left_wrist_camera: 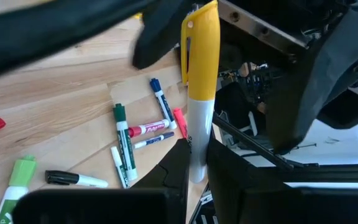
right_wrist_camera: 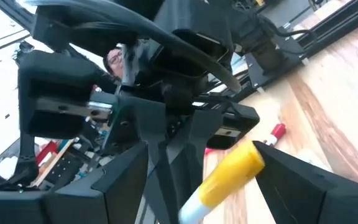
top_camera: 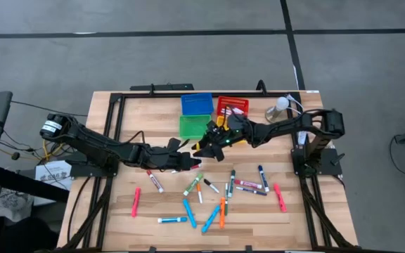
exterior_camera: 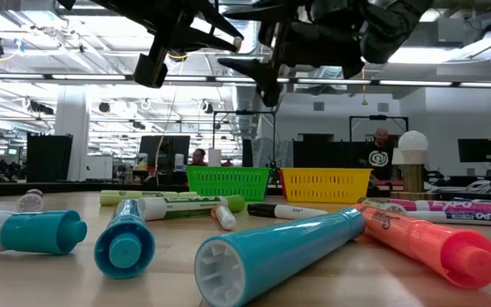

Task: Pick & Place Markers
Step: Put the yellow highlighter into the red bin

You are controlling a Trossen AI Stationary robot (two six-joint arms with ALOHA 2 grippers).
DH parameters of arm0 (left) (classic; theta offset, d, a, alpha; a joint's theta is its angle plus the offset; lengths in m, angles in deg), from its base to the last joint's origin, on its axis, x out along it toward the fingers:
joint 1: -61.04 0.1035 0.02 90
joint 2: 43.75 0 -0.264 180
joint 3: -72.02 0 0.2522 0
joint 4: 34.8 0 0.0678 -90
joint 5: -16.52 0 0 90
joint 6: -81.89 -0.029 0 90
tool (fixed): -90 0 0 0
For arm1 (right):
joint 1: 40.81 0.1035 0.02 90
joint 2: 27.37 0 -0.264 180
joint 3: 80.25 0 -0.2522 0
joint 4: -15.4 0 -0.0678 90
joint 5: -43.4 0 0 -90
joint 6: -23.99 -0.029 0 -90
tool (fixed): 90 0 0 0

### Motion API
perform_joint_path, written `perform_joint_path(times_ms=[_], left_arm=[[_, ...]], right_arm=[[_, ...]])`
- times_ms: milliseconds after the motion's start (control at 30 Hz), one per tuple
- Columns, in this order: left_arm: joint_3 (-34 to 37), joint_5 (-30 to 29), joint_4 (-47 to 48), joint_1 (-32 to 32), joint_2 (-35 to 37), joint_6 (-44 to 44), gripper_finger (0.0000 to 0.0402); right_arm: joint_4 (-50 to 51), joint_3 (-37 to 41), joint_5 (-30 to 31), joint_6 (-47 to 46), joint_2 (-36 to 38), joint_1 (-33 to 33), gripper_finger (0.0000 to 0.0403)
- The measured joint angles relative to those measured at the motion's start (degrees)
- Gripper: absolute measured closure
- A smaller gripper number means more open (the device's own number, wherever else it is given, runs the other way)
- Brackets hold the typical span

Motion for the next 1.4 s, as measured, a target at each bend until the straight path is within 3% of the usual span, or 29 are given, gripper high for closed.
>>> perform_joint_path(times_ms=[267,833,1200,1400], left_arm=[[0.0,0.0,0.0,0.0,0.0,-0.2,0.0356],[0.0,0.4,0.5,0.0,0.0,-0.7,0.0351],[0.0,0.5,0.1,0.0,0.0,-1.6,0.0313],[0.0,4.1,0.1,0.0,0.3,-6.6,0.0290]], right_arm=[[1.3,-0.2,0.1,-1.1,-0.6,0.0,0.0164],[0.4,-0.3,0.0,-1.6,-0.3,0.0,0.0352],[1.1,-0.2,-0.1,-1.0,-0.2,-0.7,0.0350],[1.3,-0.2,-1.8,-0.9,-0.3,-3.0,0.0360]])
